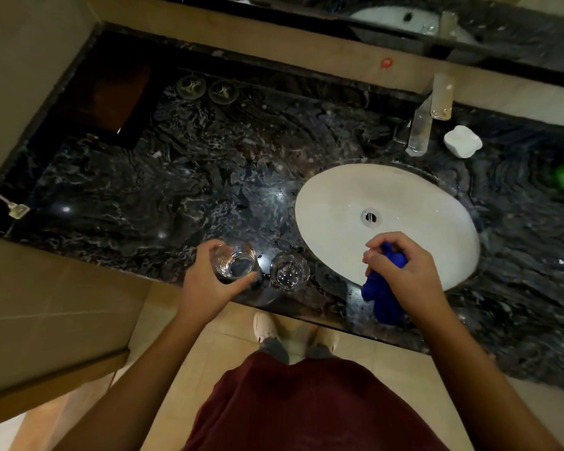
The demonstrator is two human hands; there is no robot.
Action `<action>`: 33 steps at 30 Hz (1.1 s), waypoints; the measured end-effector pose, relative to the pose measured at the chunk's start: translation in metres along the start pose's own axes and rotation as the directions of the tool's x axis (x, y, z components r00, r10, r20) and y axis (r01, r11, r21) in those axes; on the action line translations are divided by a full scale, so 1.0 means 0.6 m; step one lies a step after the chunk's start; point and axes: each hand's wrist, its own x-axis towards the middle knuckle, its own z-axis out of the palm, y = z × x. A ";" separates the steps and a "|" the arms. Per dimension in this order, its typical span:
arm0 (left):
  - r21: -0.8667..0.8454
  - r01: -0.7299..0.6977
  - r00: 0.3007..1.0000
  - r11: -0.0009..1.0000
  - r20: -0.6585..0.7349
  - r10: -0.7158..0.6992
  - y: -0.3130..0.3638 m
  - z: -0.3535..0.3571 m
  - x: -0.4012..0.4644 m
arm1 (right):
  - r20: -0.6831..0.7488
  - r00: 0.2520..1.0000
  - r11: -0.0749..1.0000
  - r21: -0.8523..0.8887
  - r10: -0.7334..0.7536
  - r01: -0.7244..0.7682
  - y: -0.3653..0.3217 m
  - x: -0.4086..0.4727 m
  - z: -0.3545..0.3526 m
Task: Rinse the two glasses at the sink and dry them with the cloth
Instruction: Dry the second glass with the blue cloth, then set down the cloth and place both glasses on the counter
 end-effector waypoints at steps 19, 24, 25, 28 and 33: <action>0.079 -0.021 1.000 0.997 -0.008 0.022 -0.025 0.042 -0.015 | 0.028 1.000 0.999 0.050 -0.001 -0.001 0.012 -0.012 -0.012; 0.078 -0.015 1.000 0.997 0.000 0.015 -0.033 0.050 -0.016 | 0.009 1.000 0.999 0.053 -0.003 0.003 0.019 -0.016 -0.018; 0.077 -0.018 1.000 0.997 0.003 0.018 -0.032 0.051 -0.016 | 0.004 1.000 0.998 0.055 0.001 -0.001 0.020 -0.016 -0.018; 0.076 -0.034 0.999 0.997 -0.001 0.034 -0.031 0.055 -0.018 | -0.012 1.000 0.998 0.063 0.018 -0.017 0.022 -0.018 -0.021; 0.051 -0.027 1.000 0.998 -0.007 0.028 -0.033 0.059 -0.016 | -0.007 0.999 0.998 0.056 0.034 -0.034 0.025 -0.018 -0.024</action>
